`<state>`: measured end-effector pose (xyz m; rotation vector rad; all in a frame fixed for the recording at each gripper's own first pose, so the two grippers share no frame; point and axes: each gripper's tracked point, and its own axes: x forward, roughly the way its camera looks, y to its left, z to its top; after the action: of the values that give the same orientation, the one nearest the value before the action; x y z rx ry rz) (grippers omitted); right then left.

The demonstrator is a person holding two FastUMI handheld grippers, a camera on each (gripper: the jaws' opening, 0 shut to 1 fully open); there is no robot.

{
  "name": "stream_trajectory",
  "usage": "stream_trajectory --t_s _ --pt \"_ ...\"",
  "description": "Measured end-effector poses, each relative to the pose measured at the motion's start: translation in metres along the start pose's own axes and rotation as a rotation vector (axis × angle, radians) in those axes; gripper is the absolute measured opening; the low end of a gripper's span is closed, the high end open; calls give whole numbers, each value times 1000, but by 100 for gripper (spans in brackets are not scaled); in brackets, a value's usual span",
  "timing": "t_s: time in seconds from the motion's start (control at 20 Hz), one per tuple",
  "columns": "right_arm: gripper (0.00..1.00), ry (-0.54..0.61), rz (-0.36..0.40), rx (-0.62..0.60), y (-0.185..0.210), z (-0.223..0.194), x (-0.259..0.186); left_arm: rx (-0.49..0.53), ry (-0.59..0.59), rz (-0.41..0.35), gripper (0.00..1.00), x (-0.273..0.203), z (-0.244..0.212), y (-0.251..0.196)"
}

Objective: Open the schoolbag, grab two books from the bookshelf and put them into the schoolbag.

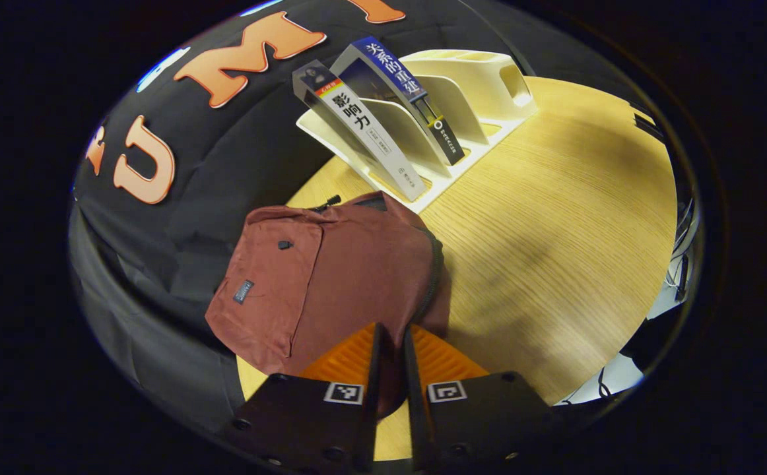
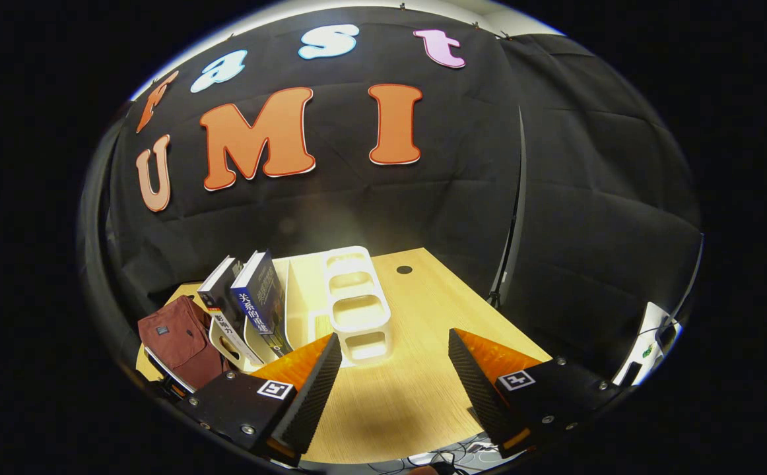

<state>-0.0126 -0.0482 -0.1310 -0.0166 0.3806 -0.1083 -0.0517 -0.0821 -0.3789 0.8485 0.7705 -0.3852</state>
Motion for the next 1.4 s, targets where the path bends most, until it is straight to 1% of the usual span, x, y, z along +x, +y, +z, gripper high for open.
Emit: stream_trajectory --t_s 0.05,0.2,0.3,0.35,0.4,0.55,0.6,0.7,0.8,0.9,1.0,1.2,1.25,1.35,1.4 --pt "97 2 4 3 1 2 0 0 19 -7 16 3 -1 -1" --pt "97 -16 21 22 4 10 -3 22 34 -12 9 8 0 -2" --pt "97 -28 24 47 6 16 -6 99 60 -44 6 6 0 -2" --pt "97 -33 37 60 11 19 -8 124 69 -72 2 4 1 0" --pt "97 -35 49 66 15 22 -10 118 80 -102 2 1 3 2" --pt "97 -51 83 40 24 30 -14 31 85 -188 1 -15 16 23" --pt "97 -57 90 32 26 34 -15 8 79 -201 1 -23 23 35" --pt "97 -73 123 53 32 45 -18 -15 50 -185 1 -35 40 64" --pt "96 -70 164 77 43 53 -18 -17 15 -136 1 -48 55 98" --pt "96 -60 186 61 55 58 -17 -40 -20 -93 1 -56 66 126" --pt "97 -56 184 -1 68 61 -17 -86 -44 -68 1 -61 74 155" --pt "96 -14 262 -72 122 64 -28 -120 -112 -10 1 -62 103 223" --pt "97 11 269 -98 134 62 -29 -124 -131 5 1 -63 112 238" --pt "97 58 276 -156 157 57 -29 -147 -164 13 1 -67 122 255" --pt "97 77 302 -172 174 59 -29 -164 -168 1 1 -68 122 256"
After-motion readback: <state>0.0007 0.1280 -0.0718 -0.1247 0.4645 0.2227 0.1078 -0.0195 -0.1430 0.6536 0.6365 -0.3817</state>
